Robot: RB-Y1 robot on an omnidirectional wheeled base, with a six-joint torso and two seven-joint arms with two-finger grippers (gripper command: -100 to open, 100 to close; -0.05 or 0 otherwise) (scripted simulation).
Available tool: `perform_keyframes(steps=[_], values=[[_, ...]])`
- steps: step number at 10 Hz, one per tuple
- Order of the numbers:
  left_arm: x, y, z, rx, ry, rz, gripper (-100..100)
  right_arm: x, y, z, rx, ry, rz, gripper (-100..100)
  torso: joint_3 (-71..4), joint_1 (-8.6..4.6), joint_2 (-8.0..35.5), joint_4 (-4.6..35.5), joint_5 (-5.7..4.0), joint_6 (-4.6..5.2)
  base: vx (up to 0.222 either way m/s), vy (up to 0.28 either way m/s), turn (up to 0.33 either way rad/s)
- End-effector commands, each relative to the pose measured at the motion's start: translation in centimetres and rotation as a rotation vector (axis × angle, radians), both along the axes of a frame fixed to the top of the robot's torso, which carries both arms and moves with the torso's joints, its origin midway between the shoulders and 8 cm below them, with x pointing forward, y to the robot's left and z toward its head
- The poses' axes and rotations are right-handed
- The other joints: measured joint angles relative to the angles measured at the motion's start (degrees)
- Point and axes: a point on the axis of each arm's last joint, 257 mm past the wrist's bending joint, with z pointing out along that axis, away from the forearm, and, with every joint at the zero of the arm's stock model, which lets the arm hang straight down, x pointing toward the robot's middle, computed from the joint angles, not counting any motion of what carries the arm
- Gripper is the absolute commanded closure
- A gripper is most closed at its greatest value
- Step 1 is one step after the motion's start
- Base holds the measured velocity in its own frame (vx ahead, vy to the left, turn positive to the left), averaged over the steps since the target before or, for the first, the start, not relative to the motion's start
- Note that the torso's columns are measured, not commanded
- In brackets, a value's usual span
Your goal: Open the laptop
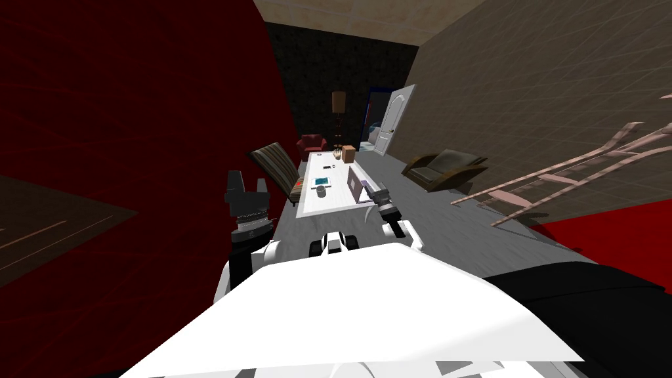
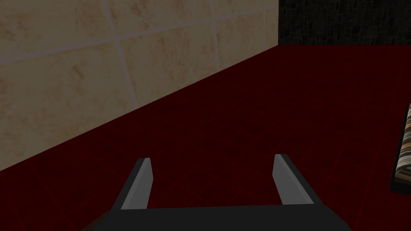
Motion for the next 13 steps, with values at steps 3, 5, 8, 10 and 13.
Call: perform_keyframes(steps=[3, 5, 8, 10, 13], values=[[0.0, 0.0, 0.0, 0.000, 0.000, 0.000, 0, 0.9, -1.5, -3.2, -0.255, 0.063, -0.071, -100, -0.03, 0.02, -0.03, -0.01, 0.02, -0.01, 0.037, 0.071, -0.027], [0.0, 0.0, 0.0, 0.000, 0.000, 0.000, 0, 1.2, -1.9, -4.2, -0.325, 0.080, -0.088, -100, -0.02, 0.03, -0.04, -0.01, 0.01, 0.00, 0.033, 0.055, -0.024], [0.0, 0.0, 0.0, 0.000, 0.000, 0.000, 0, 1.7, -3.3, -6.6, -0.522, 0.128, -0.129, -100, -0.04, 0.08, -0.05, -0.01, 0.03, 0.00, 0.033, 0.063, -0.032], [0.0, 0.0, 0.0, 0.000, 0.000, 0.000, 0, 1.8, -3.8, -7.3, -0.588, 0.141, -0.141, -100, -0.04, 0.11, -0.07, -0.02, 0.04, -0.01, 0.035, 0.072, -0.021], [0.0, 0.0, 0.0, 0.000, 0.000, 0.000, 0, 2.1, -5.1, -9.0, -0.753, 0.173, -0.166, -100, -0.02, 0.01, -0.03, -0.01, 0.00, 0.00, 0.031, 0.051, -0.025]])
